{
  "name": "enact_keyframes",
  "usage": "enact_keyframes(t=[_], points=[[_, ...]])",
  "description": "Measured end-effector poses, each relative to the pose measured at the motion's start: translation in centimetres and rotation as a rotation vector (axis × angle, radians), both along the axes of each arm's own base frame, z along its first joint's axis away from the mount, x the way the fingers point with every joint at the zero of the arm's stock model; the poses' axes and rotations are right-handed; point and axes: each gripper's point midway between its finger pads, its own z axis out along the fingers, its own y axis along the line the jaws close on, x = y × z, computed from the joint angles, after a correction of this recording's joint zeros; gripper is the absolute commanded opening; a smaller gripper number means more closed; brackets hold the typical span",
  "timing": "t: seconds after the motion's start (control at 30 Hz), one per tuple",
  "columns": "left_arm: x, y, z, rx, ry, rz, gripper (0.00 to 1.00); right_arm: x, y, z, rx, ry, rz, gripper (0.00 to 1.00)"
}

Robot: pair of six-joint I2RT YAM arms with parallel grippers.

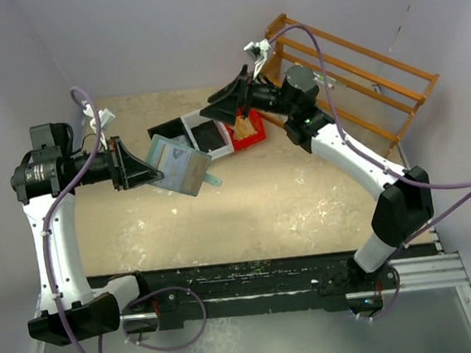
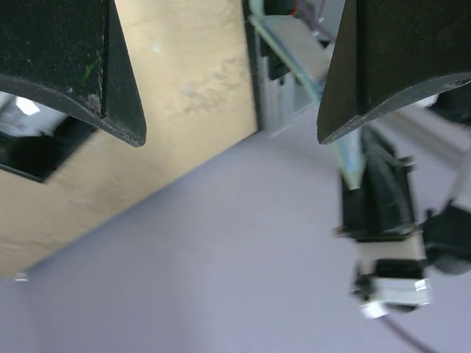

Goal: Take the credit cards out of the card holder

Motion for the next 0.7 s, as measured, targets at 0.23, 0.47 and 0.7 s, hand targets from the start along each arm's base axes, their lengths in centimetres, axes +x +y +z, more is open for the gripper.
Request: enact_keyframes(t=[0.23,0.47,0.7], points=[[-0.7,-0.1,-0.4,0.001,0.013,-0.017,0.0,-8.4,5.1,0.1,0.026,-0.054,0.295,0.9],[-1.1,-0.2,-0.1,-0.007,0.011,-0.029,0.0,-13.3,6.7,0.2,0.029,-0.105,0.468,0.49],[-1.8,-0.5,0.3,-0.032,0.024,-0.046,0.0,-13.7,6.9,-0.7,0.036,-0.098,0.545,0.15]])
